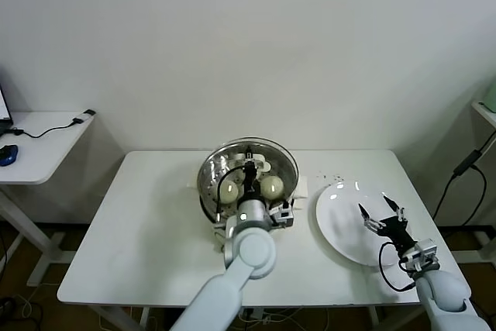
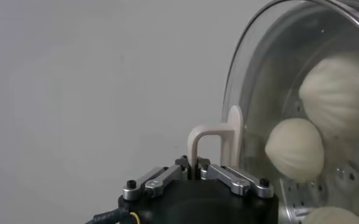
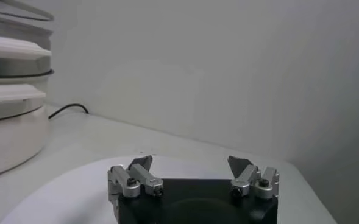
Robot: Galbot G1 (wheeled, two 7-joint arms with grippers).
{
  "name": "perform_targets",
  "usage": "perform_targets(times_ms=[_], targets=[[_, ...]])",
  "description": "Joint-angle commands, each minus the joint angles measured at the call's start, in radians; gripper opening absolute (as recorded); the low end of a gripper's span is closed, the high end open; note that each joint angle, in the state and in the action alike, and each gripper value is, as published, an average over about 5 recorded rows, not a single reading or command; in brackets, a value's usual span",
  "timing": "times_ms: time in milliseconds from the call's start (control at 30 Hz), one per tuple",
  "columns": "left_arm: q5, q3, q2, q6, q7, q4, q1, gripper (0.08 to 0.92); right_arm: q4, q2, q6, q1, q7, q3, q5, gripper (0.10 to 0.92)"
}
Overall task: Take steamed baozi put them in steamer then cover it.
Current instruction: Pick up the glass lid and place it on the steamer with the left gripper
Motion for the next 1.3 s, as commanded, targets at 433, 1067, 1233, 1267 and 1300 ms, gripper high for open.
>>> perform_targets(times_ms=[433, 1067, 1233, 1267, 1300], targets=[[-0.010, -0.026, -0.019, 0.049, -0.020, 0.047, 0.012, 0.149, -0.004, -0.005, 0.002, 0.007, -0.003, -0.002, -0.010, 0.823], [-0.031, -0.027, -0.014, 0.040, -0.043, 0.048, 0.033, 0.149, -0.006, -0.002, 0.007, 0.008, -0.014, 0.001, -0.017, 0.823], [-0.018, -0.027, 0.006, 0.025, -0.011, 0.007, 0.039, 0.187, -0.009, -0.004, 0.007, 0.008, -0.015, 0.003, -0.018, 0.823], [-0.019, -0.026, 0.009, 0.025, -0.006, -0.002, 0.041, 0.207, -0.011, -0.004, 0.007, 0.009, -0.015, 0.003, -0.018, 0.823], [-0.020, -0.025, 0.013, 0.025, -0.002, -0.012, 0.043, 0.232, -0.012, -0.005, 0.007, 0.010, -0.015, 0.004, -0.018, 0.823]])
